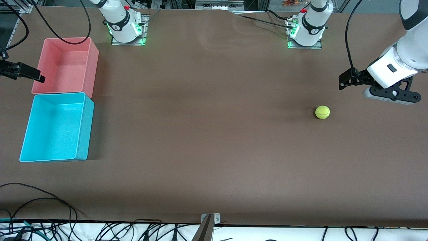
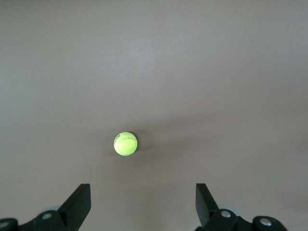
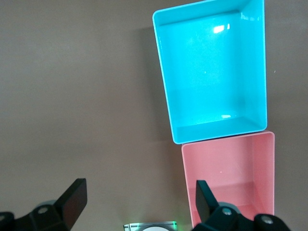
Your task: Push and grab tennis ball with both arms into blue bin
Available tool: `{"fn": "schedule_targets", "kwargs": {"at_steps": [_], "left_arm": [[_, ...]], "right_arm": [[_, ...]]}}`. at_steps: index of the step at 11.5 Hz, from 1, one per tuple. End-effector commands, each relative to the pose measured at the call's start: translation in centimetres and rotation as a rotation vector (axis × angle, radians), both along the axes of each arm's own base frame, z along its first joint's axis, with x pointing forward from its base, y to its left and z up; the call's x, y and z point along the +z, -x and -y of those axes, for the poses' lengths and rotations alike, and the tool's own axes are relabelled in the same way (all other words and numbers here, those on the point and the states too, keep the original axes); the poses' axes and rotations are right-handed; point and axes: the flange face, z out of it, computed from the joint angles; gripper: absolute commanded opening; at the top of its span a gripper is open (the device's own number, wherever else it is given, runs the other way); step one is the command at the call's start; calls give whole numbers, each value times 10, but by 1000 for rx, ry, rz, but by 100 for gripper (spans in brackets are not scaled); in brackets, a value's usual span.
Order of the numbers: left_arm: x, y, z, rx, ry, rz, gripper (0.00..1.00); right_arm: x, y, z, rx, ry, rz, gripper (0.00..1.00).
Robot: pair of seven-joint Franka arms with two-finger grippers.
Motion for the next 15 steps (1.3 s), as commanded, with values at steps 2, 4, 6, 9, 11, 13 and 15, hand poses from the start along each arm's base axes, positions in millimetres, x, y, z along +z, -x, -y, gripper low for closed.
{"fn": "schedule_targets", "kwargs": {"at_steps": [2,4,6,9,11,13,15], "left_arm": [[5,2,-1,-18,18,-4,94],[4,3,-1,-18,18,-6,93],[5,2,-1,-18,18,-4,93],[3,2,-1,-18,19,-7,93],[2,1,0,-19,19,-9,93],[2,1,0,-19,19,-9,94],[2,1,0,-19,19,-9,94]], "right_arm": [[8,3,3,6,-13,2,100],[8,3,3,3,-14,3,100],[6,2,5,0,-14,2,100],[6,3,4,0,-14,-3,100],[6,4,4,0,-17,-7,100],[7,4,4,0,-15,-6,100],[7,4,4,0,-15,-6,100]]}}
